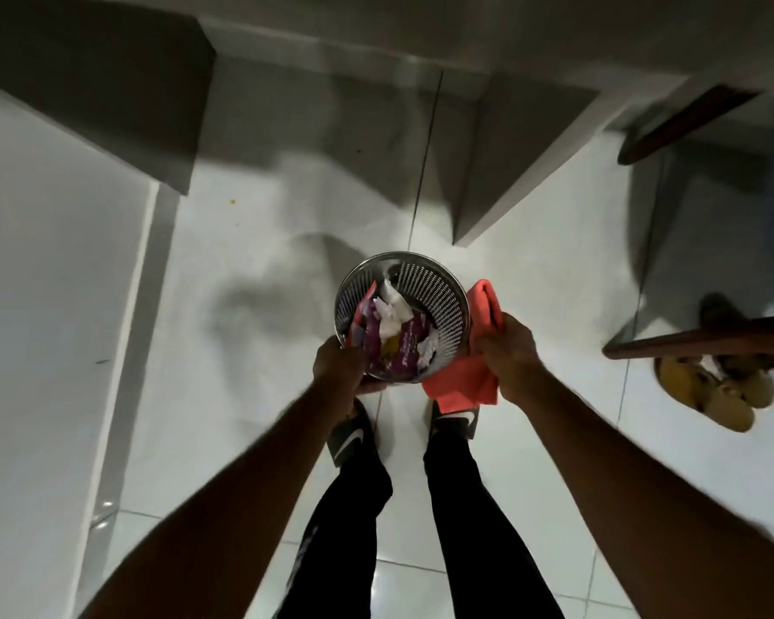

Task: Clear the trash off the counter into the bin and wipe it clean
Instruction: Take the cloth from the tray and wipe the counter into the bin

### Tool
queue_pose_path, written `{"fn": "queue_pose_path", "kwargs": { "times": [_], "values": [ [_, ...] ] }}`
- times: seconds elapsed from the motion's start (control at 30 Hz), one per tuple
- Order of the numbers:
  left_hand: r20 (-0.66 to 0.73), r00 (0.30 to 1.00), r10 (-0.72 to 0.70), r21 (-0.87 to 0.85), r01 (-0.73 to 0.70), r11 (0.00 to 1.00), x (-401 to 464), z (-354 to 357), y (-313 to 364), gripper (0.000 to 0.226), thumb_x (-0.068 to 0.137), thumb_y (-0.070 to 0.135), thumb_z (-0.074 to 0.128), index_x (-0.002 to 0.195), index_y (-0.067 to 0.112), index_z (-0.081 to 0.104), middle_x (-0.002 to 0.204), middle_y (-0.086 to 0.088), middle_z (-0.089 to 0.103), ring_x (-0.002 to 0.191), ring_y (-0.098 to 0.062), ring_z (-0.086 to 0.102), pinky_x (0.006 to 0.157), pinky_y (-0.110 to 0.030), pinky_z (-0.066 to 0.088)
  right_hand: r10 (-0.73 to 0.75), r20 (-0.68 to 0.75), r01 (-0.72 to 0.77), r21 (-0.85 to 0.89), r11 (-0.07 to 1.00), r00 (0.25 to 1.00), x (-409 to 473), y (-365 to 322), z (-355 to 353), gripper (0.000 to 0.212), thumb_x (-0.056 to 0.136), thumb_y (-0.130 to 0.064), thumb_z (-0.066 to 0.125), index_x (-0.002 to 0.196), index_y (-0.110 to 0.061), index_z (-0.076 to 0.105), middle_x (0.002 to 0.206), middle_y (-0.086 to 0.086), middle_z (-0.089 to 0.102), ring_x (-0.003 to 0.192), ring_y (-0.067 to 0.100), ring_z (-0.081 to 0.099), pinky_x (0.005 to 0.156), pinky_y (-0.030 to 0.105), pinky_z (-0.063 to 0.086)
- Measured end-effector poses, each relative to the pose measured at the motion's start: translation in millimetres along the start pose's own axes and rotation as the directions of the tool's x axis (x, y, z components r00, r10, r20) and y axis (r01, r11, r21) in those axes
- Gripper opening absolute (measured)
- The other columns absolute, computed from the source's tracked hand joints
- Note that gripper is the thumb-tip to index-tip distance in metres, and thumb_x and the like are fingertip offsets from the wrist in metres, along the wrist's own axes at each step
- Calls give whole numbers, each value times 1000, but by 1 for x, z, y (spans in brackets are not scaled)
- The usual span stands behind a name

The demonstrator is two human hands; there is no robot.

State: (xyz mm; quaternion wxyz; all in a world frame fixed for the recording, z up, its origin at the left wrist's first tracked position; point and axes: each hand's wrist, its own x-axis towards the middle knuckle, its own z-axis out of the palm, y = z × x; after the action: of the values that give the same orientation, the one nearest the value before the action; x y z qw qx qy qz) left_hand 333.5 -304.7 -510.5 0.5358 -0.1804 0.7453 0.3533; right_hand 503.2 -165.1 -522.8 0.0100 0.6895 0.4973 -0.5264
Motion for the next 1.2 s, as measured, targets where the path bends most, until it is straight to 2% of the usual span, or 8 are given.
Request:
{"fn": "queue_pose_path", "kwargs": {
  "times": [0.13,0.4,0.53,0.7,0.8,1.0,1.1,1.2],
  "values": [
    [-32,999,27,-36,-28,999,-82,-23,37,15,97,29,64,101,14,65,104,-15,74,78,-38,77,50,-36,63,-161,102,125,294,948,982,-70,-33,-43,22,75,-11,67,91,-25,73,83,-2,77,73,18,72,64,32,56],
    [79,992,104,-55,-99,994,-273,-63,112,28,100,20,57,120,2,63,111,-23,74,88,-43,76,52,-40,65,-119,90,48,565,824,989,-233,-139,-112,31,79,17,58,98,-6,70,94,25,73,79,34,68,77,46,57],
    [148,982,119,-64,-110,992,-320,-67,144,45,102,41,53,119,1,65,115,-24,74,100,-42,74,71,-51,65,-113,74,41,633,773,991,-285,-175,-136,31,78,20,51,96,1,68,88,23,75,73,35,71,74,42,58],
    [208,967,148,-87,-133,987,-336,-67,155,29,103,24,50,122,10,67,113,-18,74,89,-31,70,54,-36,62,-88,5,60,682,729,996,-316,-197,-150,27,78,21,48,94,7,64,79,21,72,68,33,67,67,38,56],
    [224,965,139,-94,-121,988,-343,-63,158,25,101,20,54,116,8,69,105,-18,75,92,-36,73,58,-43,65,-50,-71,85,693,716,996,-320,-203,-159,25,78,18,50,94,4,62,74,16,67,61,29,62,60,35,52],
    [194,975,107,-83,-92,992,-353,-47,164,27,101,14,50,121,1,63,111,-25,68,94,-46,70,48,-39,62,-35,-268,207,650,731,963,-300,-239,-209,26,71,5,52,88,-11,65,79,15,68,71,37,66,68,49,60],
    [190,977,102,-99,-84,992,-356,-36,166,29,103,18,50,125,4,62,114,-24,70,96,-41,71,56,-44,65,-132,-427,340,457,822,894,-285,-278,-238,24,73,-13,51,91,-13,66,74,5,66,74,33,65,62,33,51],
    [166,984,64,-149,-39,988,-351,-29,165,28,101,4,44,123,0,61,108,-25,70,90,-38,71,56,-43,65,-339,-422,423,122,898,841,-251,-317,-247,32,85,-10,53,114,-18,65,89,11,69,85,36,64,74,36,49]
  ]
}}
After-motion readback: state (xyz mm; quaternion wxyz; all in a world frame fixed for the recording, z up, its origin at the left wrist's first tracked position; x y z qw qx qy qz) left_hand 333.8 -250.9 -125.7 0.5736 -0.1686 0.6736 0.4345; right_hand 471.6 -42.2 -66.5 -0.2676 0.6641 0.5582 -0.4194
